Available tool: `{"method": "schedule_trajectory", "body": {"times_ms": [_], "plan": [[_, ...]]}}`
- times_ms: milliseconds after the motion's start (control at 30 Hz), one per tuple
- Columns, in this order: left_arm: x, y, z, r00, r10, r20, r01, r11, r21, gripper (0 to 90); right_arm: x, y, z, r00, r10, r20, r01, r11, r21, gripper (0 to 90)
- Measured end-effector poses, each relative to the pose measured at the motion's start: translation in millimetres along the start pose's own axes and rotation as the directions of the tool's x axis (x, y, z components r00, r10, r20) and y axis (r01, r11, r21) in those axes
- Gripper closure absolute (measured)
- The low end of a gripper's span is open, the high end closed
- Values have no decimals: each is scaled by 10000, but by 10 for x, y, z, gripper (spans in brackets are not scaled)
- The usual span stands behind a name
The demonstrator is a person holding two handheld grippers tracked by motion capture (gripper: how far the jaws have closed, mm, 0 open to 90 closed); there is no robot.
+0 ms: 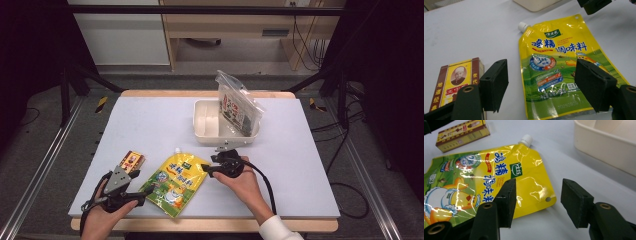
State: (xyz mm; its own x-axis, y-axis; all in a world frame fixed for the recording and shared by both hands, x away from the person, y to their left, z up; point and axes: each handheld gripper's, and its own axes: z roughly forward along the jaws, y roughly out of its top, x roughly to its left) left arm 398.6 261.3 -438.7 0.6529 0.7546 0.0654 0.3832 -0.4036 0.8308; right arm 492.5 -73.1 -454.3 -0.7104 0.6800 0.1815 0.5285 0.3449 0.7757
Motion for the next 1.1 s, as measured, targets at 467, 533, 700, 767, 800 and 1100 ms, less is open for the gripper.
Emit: {"method": "schedule_trajectory", "body": {"times_ms": [467, 533, 700, 767, 800, 1100], "plan": [[-24, 2, 0, 9999, 127, 20, -127, 9999, 32, 268, -48, -47, 218, 9995, 304, -57, -299, 9968, 745, 415], [-25, 4, 1, 9999, 135, 20, -135, 9999, 28, 269, -48, -52, 245, 9989, 466, -85, -457, 9955, 832, 417], [-26, 4, 1, 9998, 176, 20, -176, 9998, 44, 272, -43, -45, 260, 9963, 717, -473, -679, 9945, 792, 435], [-27, 4, 2, 9998, 191, 19, -191, 9998, 51, 274, -34, -33, 244, 9957, 772, -504, -738, 9951, 658, 444], [-30, 6, 3, 9998, 217, 20, -217, 9997, 62, 275, -28, -21, 223, 9951, 824, -539, -793, 9952, 574, 454], [-44, 5, 26, 9995, 319, 35, -320, 9993, 200, 295, 5, 46, 116, 9920, 981, -798, -988, 9951, -48, 530]]}}
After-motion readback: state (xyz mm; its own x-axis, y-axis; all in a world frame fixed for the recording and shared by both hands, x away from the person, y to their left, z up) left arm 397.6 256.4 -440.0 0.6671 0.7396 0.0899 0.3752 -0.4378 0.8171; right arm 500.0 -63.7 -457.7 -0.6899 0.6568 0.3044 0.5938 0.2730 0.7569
